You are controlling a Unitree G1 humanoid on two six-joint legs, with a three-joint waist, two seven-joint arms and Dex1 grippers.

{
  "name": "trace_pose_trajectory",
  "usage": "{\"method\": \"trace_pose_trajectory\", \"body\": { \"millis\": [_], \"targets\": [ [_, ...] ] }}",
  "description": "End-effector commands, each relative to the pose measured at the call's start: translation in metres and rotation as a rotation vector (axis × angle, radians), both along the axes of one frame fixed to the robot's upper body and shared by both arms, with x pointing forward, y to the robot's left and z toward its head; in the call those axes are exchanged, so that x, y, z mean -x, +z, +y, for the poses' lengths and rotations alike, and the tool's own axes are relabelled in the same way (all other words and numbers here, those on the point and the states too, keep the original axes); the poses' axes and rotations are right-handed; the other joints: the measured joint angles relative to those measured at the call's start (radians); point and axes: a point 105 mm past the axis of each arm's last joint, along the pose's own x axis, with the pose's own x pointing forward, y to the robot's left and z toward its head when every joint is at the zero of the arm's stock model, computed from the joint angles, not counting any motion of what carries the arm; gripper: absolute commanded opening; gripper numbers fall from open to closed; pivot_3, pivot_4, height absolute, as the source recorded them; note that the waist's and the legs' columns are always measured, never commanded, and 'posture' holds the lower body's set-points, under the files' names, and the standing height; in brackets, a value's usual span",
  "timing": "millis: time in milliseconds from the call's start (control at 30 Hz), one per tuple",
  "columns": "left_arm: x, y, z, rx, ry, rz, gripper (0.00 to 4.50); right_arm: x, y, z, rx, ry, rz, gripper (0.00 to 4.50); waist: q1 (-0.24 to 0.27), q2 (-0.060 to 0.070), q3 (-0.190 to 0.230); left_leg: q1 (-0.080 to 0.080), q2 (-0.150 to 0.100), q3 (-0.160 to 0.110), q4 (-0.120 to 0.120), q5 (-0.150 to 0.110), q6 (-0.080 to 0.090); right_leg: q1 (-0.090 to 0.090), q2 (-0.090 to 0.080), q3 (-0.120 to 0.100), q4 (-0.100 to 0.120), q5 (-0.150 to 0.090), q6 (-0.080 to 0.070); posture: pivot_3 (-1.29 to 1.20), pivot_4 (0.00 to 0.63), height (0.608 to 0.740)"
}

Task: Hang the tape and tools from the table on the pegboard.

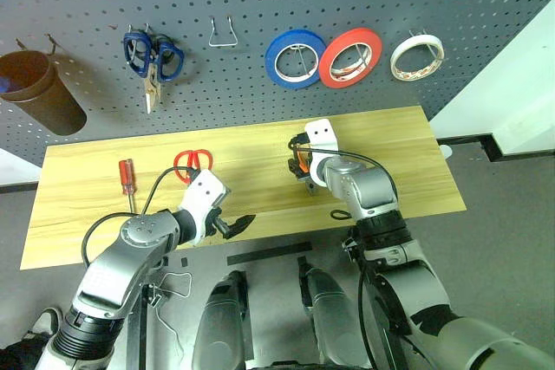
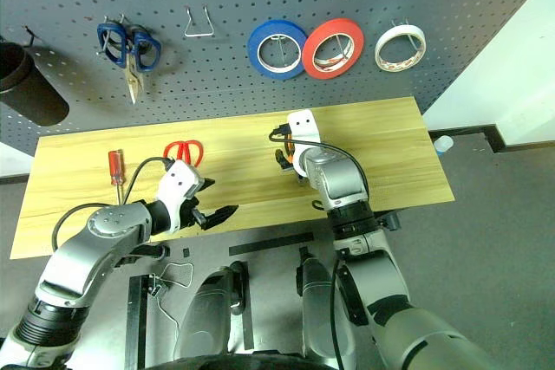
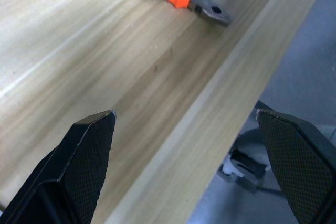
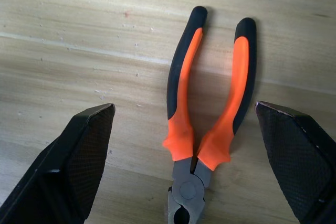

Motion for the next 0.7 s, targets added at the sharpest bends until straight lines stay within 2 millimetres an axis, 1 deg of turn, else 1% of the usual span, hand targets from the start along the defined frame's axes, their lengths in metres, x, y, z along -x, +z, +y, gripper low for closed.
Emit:
{"method": "trace_pose_trajectory", "body": {
  "millis": [33, 333, 533, 700],
  "targets": [
    [0.006, 0.011, -0.004, 0.020, -0.012, -0.035, 4.50, -0.004, 0.009, 0.006, -0.002, 0.008, -0.026, 4.47, 0.000, 0.000, 0.000, 0.000, 0.000, 0.000, 0.000, 0.000, 0.000, 0.000, 0.000, 0.000, 0.000, 0.000, 0.000, 0.01, 0.388, 0.721],
    [0.013, 0.012, -0.003, 0.022, -0.005, -0.024, 4.50, -0.007, 0.007, 0.007, 0.001, -0.006, -0.005, 4.47, 0.001, 0.000, 0.008, -0.001, 0.000, 0.000, -0.011, 0.000, 0.000, -0.001, 0.000, 0.000, -0.009, 0.000, 0.000, 0.01, 0.410, 0.721],
    [0.020, 0.011, -0.003, 0.024, 0.000, -0.010, 4.50, -0.011, 0.010, 0.000, 0.014, -0.031, -0.012, 4.47, 0.001, 0.001, 0.017, -0.011, 0.000, 0.001, -0.011, 0.000, 0.000, -0.011, 0.000, 0.000, -0.011, 0.000, 0.000, -0.01, 0.429, 0.721],
    [0.021, 0.011, -0.004, 0.028, 0.000, -0.004, 4.50, -0.010, 0.007, -0.004, 0.022, -0.049, -0.001, 4.47, 0.000, 0.002, 0.024, -0.012, 0.000, 0.001, -0.011, 0.000, 0.000, -0.012, 0.000, 0.000, -0.011, 0.000, 0.000, -0.01, 0.432, 0.721]
  ]
}}
